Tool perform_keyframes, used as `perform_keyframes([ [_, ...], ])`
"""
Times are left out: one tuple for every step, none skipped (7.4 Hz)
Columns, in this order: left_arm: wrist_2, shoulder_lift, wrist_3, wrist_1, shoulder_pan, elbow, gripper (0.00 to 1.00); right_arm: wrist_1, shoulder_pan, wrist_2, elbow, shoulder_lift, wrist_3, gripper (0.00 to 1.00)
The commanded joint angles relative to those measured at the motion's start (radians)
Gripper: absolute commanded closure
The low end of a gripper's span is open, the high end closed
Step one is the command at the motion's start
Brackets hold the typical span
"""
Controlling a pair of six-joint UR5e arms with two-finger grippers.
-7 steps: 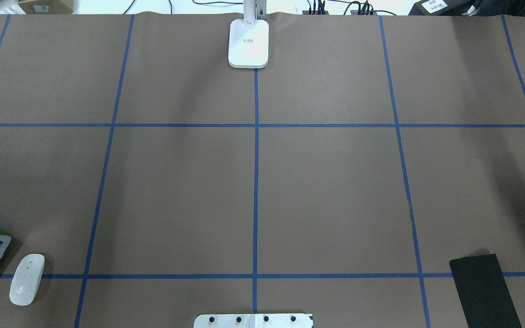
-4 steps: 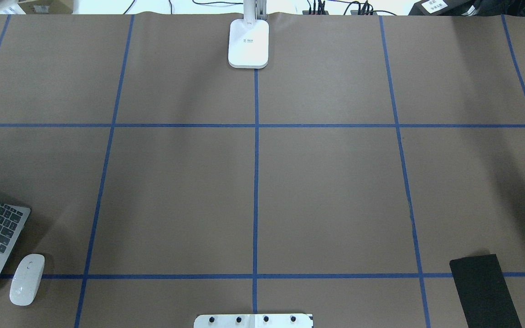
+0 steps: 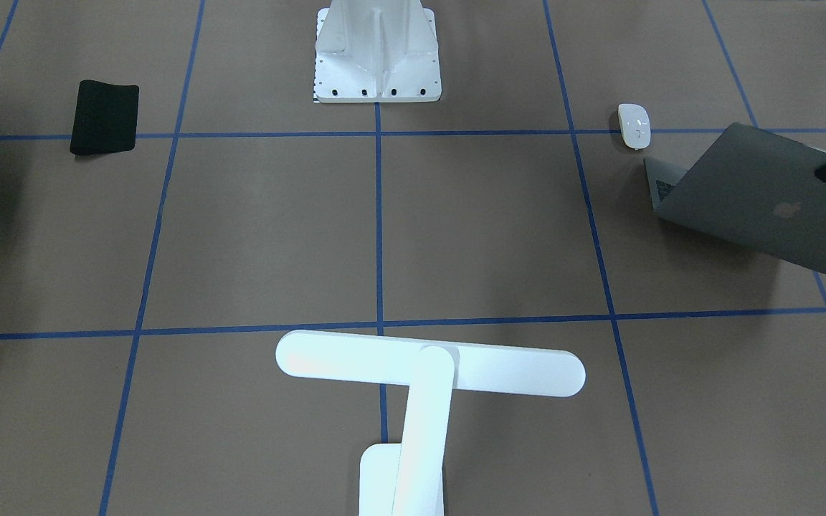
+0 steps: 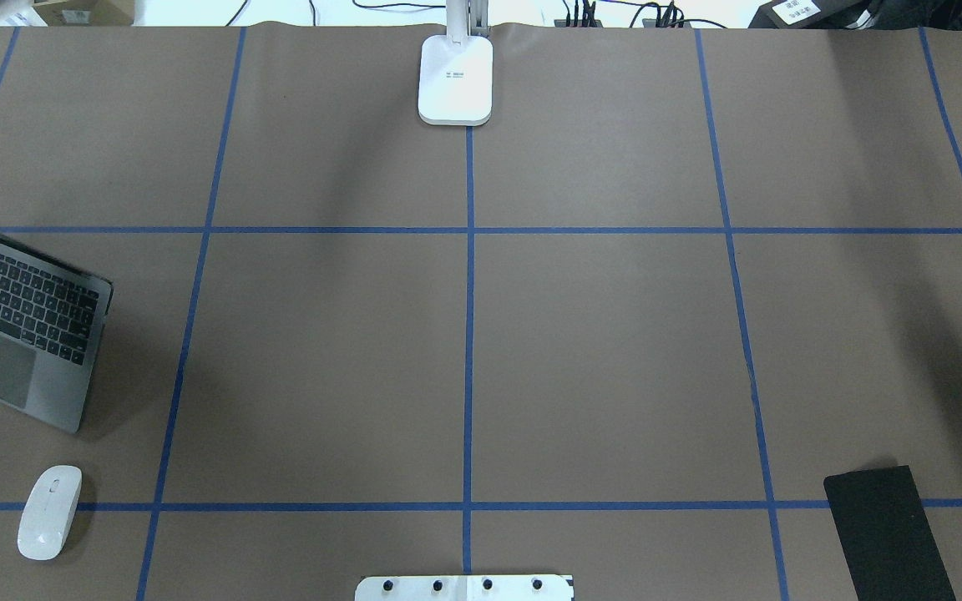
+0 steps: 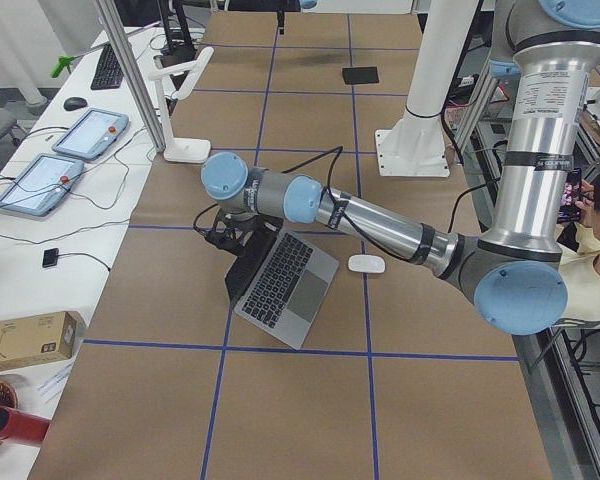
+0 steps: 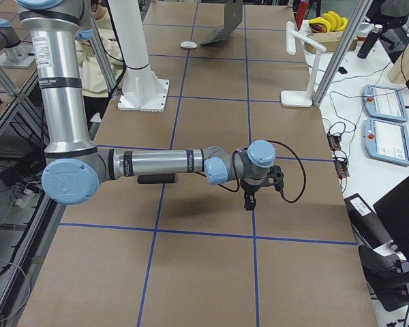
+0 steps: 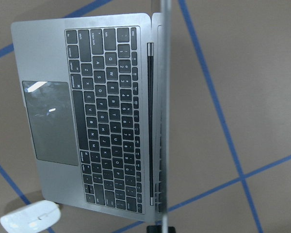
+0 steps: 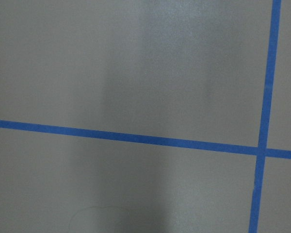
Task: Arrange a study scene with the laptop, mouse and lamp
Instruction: 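Drag the laptop with the left gripper toward the white lamp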
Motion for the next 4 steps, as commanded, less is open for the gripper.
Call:
perform_keyframes([
  [-0.004,-0.138,-0.164,-0.010,0.005,0.025,1.00,-0.013,-0.032,-0.043,-0.001,0.000,-0.002,0.00],
  [-0.004,-0.210,-0.259,-0.006,0.052,0.027,1.00,-0.013,-0.034,-0.043,-0.001,-0.004,-0.003,0.00],
  [-0.001,-0.269,-0.351,-0.006,0.099,0.027,1.00,-0.013,-0.034,-0.039,0.002,-0.018,-0.006,0.00],
  [0.004,-0.312,-0.416,-0.006,0.136,0.028,1.00,-0.013,-0.034,-0.037,0.000,-0.026,-0.011,0.00],
])
